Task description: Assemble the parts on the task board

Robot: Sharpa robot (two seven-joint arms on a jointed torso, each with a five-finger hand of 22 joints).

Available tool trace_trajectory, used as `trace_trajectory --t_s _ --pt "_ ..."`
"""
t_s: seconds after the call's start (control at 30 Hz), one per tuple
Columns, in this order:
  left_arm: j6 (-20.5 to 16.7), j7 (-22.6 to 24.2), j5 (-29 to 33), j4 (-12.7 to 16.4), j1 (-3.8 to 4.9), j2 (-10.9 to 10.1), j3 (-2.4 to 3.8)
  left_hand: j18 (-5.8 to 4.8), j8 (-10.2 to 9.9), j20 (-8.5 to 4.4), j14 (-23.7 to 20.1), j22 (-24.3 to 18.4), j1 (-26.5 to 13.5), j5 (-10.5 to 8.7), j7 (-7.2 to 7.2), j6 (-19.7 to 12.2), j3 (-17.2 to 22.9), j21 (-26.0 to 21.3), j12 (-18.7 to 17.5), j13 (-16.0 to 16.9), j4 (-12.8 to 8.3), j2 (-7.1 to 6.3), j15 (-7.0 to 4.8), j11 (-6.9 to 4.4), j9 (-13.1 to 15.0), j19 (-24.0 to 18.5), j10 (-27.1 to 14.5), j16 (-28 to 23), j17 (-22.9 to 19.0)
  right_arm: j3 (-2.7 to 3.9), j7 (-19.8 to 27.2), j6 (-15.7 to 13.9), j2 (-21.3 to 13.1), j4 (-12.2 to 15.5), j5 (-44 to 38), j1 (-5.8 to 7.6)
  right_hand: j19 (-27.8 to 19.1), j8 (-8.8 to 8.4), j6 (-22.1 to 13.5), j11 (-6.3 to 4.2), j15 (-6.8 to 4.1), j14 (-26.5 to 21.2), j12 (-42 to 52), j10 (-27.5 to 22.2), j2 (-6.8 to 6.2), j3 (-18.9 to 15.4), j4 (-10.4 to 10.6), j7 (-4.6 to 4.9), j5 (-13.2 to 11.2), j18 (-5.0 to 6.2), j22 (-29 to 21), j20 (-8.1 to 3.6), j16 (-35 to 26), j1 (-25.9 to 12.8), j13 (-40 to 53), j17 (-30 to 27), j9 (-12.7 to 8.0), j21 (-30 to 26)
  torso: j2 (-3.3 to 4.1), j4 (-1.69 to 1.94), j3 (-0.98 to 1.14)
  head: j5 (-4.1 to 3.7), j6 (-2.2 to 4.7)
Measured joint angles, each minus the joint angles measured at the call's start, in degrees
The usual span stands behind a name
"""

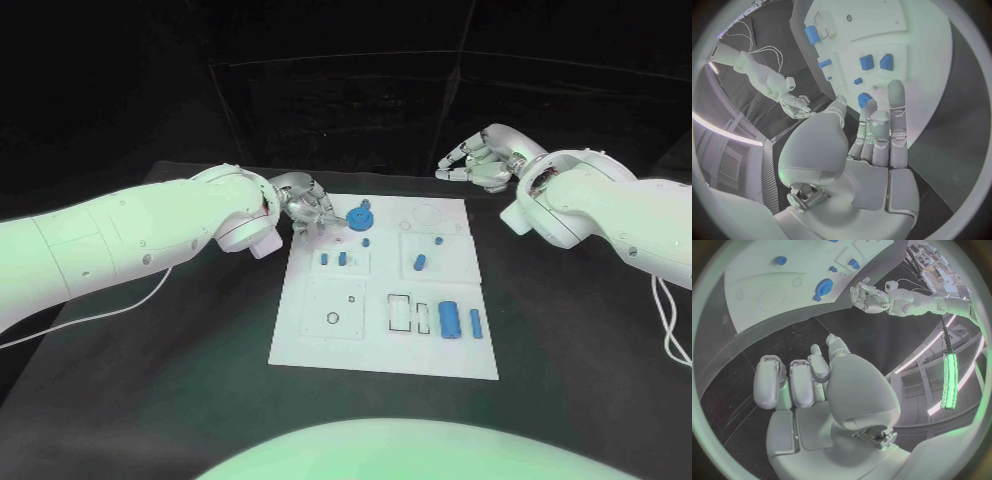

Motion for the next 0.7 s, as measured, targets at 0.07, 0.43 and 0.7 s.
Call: trace_trajectory --t_s 0.07,0.43,0.7 --pt "-0.41 3.40 0.06 -1.16 0.00 1.02 -0.16 0.00 -0.87 0.26 0.42 -0.44 1.84 0.00 0.52 0.52 0.60 -0.52 -1.14 -1.27 -1.25 0.54 0.18 0.22 -1.04 0.25 -0.57 0.37 0.25 0.00 0.00 0.01 0.07 -0.03 0.00 0.00 0.00 0.00 0.00 0.00 0.00 0.00 0.00 0.00 -0.21 -0.13 0.13 0.00 0.00 0.00 0.00 0.00 0.00 -0.21 -0.02 0.00 0.00 0.00 0.01 -0.03 -0.01 -0.11 0.06" --pt "-3.95 21.57 -11.12 -8.21 -0.39 7.20 -1.70 0.88 -13.68 0.46 3.15 -1.16 7.35 0.00 0.89 10.06 4.59 -0.96 -12.91 -11.96 -7.06 -0.51 0.42 1.06 -10.74 4.59 0.38 2.24 1.47 0.00 0.13 0.01 0.52 -0.19 -0.01 -0.01 -0.21 0.00 0.00 0.00 0.00 0.00 -0.21 0.00 -0.21 0.03 0.29 0.00 0.00 0.00 -0.15 -0.21 -0.20 -0.21 -0.18 -0.11 0.00 0.00 0.05 -0.20 -0.05 -0.85 0.54" --pt "-4.04 24.80 -22.46 -11.81 -0.41 10.80 -1.97 0.64 -20.05 0.17 7.49 6.69 6.36 -0.10 0.30 14.30 6.46 6.90 -19.25 -17.00 -8.80 -1.50 0.19 0.78 -14.36 8.94 1.58 7.78 8.18 0.00 0.18 0.03 0.81 -0.24 -0.02 -0.01 -0.21 0.00 0.00 0.00 0.00 0.00 -0.21 0.00 -0.03 0.34 0.30 0.00 0.00 -0.01 -0.14 -0.21 -0.20 -0.03 -0.18 -0.11 -0.05 0.00 0.08 -0.20 -0.01 -1.09 0.69"
